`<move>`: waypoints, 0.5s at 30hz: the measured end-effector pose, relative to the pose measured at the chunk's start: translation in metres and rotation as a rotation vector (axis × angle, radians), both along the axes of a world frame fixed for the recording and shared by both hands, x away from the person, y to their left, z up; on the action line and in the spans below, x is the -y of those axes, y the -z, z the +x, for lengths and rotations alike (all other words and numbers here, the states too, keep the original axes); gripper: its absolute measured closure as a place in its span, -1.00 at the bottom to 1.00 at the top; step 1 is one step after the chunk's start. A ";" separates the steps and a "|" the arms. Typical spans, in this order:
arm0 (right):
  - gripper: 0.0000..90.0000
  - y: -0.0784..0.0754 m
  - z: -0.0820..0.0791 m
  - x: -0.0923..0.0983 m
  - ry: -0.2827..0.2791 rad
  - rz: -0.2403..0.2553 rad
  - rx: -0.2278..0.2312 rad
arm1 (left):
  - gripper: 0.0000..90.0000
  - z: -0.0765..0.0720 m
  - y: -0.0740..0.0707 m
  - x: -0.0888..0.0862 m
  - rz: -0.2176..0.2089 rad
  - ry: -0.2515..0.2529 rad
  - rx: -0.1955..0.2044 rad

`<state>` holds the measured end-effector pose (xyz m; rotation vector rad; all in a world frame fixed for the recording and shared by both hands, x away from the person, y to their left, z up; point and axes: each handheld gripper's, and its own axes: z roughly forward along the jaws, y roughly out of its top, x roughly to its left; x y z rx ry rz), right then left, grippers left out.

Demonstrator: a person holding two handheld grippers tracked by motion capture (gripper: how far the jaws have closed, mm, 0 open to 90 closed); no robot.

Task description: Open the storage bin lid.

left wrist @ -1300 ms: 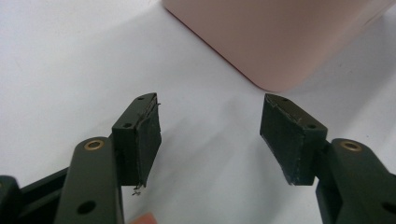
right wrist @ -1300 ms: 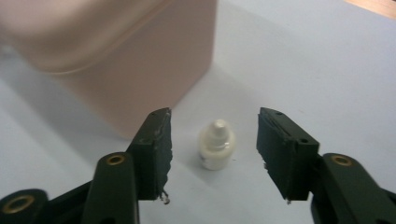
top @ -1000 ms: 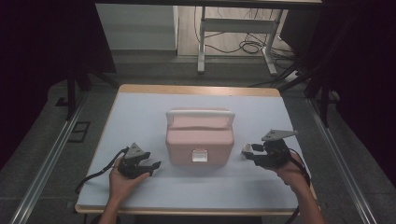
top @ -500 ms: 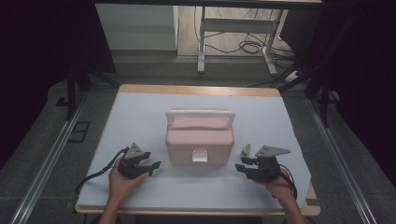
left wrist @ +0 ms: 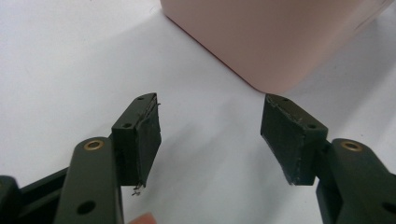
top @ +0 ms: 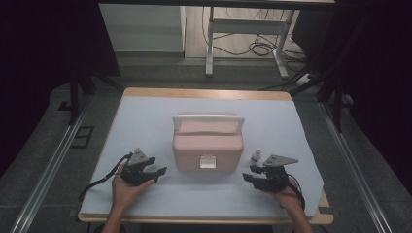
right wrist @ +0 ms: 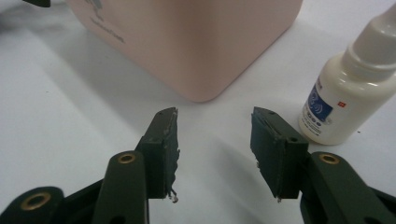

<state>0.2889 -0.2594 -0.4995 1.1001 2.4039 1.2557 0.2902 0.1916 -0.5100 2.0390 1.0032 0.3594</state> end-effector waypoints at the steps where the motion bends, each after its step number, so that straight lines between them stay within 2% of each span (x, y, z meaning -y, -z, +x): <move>1: 0.13 0.001 0.000 0.001 0.007 0.001 0.001 | -0.16 0.000 0.000 0.000 -0.006 -0.001 -0.001; 4: 0.11 0.003 -0.001 0.003 0.017 0.018 -0.004 | -0.19 0.000 -0.001 -0.001 -0.014 0.007 -0.008; 8: 0.01 0.006 -0.003 0.005 0.026 0.029 0.002 | -0.18 0.002 -0.002 -0.003 -0.004 0.014 -0.011; 12: -0.01 0.007 -0.004 0.005 0.021 0.032 0.003 | -0.13 0.006 -0.006 -0.009 0.027 0.055 -0.014; 13: -0.02 0.008 -0.004 0.005 0.015 0.028 0.002 | -0.09 0.008 -0.009 -0.013 0.037 0.078 -0.018; 14: -0.02 0.008 -0.004 0.005 0.015 0.028 0.002 | -0.08 0.008 -0.009 -0.013 0.037 0.078 -0.018; 15: -0.02 0.009 -0.005 0.004 0.009 0.028 -0.002 | -0.07 0.009 -0.011 -0.017 0.036 0.099 -0.026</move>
